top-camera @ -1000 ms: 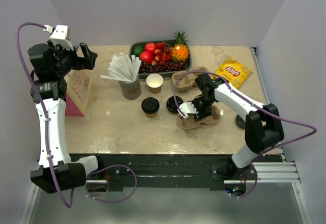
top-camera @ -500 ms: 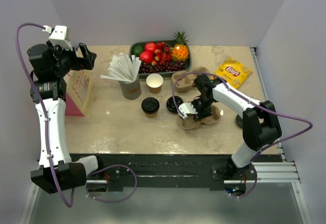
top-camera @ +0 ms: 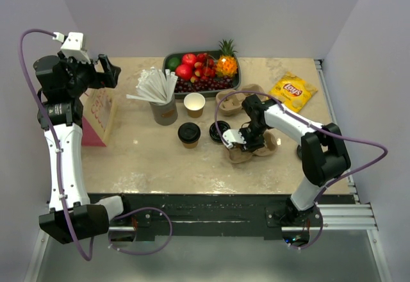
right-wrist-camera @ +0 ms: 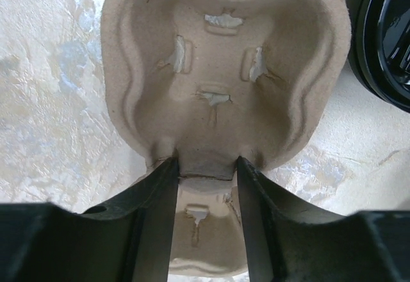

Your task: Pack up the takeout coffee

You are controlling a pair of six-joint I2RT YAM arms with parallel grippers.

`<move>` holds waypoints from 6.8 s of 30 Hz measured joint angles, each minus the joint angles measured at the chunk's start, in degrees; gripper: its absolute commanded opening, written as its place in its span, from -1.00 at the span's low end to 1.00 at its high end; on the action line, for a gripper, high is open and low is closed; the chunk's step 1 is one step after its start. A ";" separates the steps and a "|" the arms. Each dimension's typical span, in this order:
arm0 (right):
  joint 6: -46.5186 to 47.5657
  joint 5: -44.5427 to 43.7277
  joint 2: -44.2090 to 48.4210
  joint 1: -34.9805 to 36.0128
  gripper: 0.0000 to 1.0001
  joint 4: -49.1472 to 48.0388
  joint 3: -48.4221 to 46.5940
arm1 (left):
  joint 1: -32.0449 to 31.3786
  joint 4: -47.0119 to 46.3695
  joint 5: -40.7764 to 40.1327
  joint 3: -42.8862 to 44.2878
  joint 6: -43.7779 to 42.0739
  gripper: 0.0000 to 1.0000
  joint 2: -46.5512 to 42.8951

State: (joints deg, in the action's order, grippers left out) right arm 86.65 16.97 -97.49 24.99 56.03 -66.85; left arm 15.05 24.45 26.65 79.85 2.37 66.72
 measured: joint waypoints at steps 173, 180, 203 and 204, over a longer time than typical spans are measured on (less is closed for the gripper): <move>-55.58 14.58 10.43 30.14 -0.45 -11.32 -50.90 | -5.73 41.72 15.63 -5.18 -38.25 -1.00 -12.74; -51.98 12.13 10.80 37.16 -0.46 -15.12 -45.00 | -5.75 41.27 16.92 -4.74 -33.53 -1.00 -12.70; -45.86 9.31 10.60 43.74 -0.48 -23.93 -38.25 | -5.75 42.05 19.08 -4.76 -29.33 -1.00 -15.69; -45.68 9.31 10.54 43.74 -0.48 -23.98 -38.25 | -5.75 42.36 19.06 -4.76 -29.53 -1.00 -15.69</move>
State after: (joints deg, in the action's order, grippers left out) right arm 40.97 26.28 -86.96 68.73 32.05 -105.10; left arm 9.30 66.81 45.71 75.09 -27.16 51.03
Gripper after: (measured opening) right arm 0.370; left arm 0.013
